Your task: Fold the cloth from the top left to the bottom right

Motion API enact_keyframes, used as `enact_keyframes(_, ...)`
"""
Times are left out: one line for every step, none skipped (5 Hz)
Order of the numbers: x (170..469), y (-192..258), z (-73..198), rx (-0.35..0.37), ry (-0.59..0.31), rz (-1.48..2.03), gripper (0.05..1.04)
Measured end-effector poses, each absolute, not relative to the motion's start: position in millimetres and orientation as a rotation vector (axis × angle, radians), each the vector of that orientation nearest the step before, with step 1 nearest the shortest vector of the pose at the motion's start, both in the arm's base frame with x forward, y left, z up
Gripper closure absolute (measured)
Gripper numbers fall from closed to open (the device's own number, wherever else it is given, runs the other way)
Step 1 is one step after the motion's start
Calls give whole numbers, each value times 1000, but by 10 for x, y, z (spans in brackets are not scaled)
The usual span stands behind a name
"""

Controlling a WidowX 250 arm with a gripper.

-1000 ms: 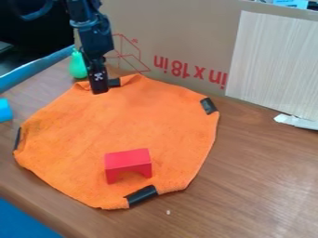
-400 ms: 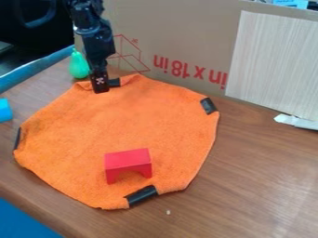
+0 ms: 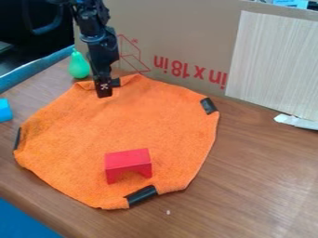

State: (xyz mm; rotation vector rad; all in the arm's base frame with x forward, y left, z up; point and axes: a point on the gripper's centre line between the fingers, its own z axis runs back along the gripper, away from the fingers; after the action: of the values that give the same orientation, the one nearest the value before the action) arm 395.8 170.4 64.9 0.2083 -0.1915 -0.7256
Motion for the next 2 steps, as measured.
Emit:
enact_keyframes(4020,1762,675,260,-216,-710,83)
enact_keyframes(4086,1757,695,300,-236,-705,83)
